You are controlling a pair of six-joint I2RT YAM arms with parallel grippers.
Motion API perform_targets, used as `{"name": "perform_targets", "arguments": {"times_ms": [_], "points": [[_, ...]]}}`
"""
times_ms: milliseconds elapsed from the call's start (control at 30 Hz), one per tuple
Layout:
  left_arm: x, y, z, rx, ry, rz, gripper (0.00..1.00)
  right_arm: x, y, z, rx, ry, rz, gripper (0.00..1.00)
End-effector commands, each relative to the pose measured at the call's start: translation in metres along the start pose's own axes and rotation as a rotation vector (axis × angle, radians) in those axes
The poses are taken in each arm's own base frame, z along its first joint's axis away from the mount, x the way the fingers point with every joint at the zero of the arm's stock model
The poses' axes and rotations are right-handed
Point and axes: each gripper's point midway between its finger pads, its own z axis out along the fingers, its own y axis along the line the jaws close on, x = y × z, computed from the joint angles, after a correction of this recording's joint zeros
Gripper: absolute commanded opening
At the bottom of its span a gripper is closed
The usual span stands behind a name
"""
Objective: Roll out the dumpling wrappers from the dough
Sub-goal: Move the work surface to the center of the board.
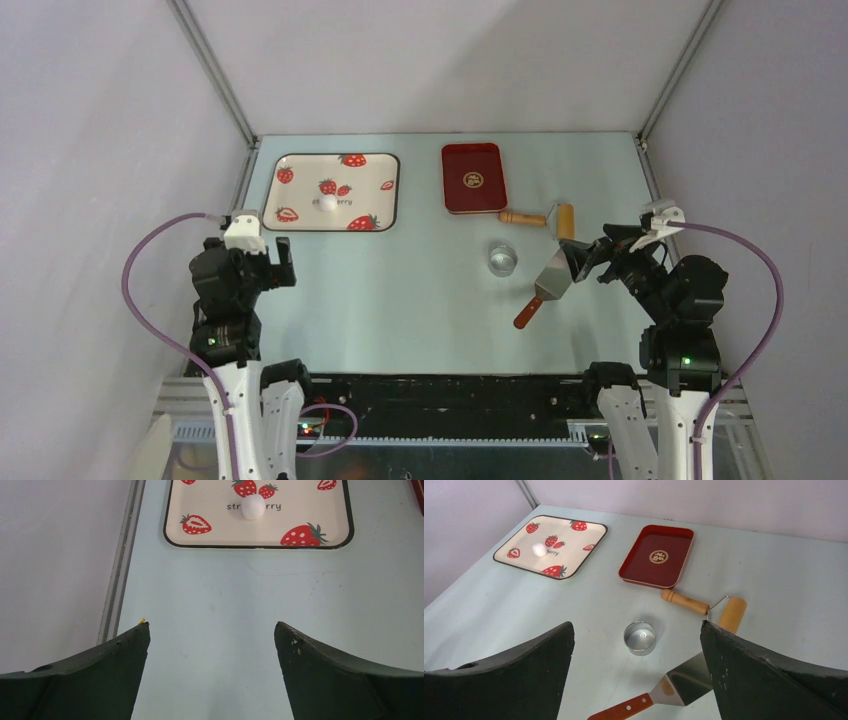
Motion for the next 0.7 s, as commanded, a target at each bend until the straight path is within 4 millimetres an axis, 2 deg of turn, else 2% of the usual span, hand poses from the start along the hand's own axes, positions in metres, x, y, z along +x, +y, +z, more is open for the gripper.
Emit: {"name": "perform_targets", "arguments": {"times_ms": [0, 167, 367, 667], "points": [[-0.014, 0.006, -0.001, -0.029, -0.047, -0.004, 0.98, -0.023, 0.006, -0.006, -0.007, -0.064, -0.007, 1.0], [-0.013, 0.006, 0.0, -0.026, -0.044, -0.006, 0.98, -0.012, 0.004, -0.002, -0.03, -0.037, -0.088, 1.0], [-0.01, 0.01, 0.004, -0.049, -0.036, -0.003, 0.98, -0.001, -0.019, 0.009, 0.044, -0.017, -0.129, 1.0], [-0.004, 0.013, 0.009, -0.061, -0.016, 0.002, 0.98, 0.003, -0.02, 0.011, 0.036, -0.008, -0.133, 1.0]]}}
